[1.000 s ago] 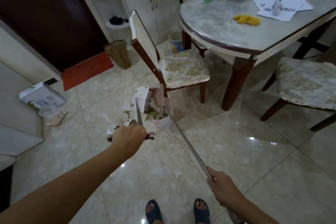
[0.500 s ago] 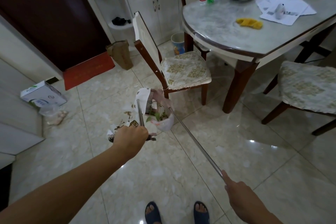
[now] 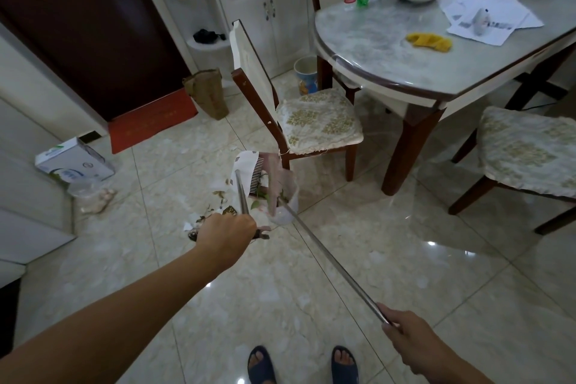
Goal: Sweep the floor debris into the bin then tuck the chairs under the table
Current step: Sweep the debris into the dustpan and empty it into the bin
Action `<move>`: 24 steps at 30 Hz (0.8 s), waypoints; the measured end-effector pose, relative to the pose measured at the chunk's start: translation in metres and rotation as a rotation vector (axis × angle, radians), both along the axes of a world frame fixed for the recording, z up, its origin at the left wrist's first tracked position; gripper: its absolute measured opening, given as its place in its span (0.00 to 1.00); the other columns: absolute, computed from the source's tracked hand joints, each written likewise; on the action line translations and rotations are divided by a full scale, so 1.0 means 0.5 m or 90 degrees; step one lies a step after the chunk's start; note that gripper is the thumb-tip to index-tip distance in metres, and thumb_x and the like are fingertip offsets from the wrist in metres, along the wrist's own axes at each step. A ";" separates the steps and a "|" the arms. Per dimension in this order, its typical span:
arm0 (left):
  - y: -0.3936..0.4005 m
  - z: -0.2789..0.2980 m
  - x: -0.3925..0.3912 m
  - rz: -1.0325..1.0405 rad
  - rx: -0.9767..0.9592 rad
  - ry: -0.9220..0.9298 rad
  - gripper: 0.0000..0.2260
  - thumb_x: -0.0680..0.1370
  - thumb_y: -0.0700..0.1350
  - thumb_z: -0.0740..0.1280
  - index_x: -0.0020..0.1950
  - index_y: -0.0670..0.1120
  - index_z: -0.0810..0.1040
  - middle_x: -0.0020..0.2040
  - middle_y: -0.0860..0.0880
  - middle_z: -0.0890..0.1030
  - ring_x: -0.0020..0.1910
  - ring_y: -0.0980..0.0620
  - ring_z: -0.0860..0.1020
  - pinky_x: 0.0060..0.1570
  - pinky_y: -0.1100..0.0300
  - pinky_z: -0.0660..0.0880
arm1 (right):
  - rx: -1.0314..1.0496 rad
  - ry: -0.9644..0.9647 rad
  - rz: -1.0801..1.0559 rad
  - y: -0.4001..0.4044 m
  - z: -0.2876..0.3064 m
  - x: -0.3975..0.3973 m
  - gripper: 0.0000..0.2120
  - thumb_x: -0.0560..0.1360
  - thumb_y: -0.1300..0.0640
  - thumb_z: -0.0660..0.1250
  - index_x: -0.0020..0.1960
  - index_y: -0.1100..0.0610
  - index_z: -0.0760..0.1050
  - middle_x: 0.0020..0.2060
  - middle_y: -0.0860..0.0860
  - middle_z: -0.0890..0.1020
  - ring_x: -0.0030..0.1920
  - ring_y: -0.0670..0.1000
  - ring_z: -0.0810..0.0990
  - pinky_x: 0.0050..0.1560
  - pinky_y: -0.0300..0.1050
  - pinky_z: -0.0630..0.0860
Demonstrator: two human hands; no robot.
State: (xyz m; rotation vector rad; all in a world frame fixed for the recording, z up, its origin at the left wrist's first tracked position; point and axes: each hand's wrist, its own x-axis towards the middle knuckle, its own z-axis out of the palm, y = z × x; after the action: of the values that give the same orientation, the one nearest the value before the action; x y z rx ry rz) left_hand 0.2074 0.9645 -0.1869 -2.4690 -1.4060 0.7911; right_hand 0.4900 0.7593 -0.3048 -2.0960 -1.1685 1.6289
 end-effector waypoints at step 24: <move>0.010 0.019 -0.027 -0.052 0.027 0.045 0.09 0.81 0.41 0.61 0.60 0.43 0.74 0.49 0.47 0.83 0.44 0.49 0.82 0.37 0.59 0.69 | -0.054 0.085 0.083 0.168 0.018 0.055 0.18 0.82 0.60 0.54 0.72 0.58 0.68 0.28 0.51 0.71 0.22 0.45 0.69 0.23 0.39 0.67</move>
State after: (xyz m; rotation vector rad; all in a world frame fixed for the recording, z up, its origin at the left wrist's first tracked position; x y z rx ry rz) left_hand 0.1939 0.9695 -0.1773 -2.4240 -1.2765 0.8143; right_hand 0.5174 0.8433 -0.2958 -1.9612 -1.2350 1.8772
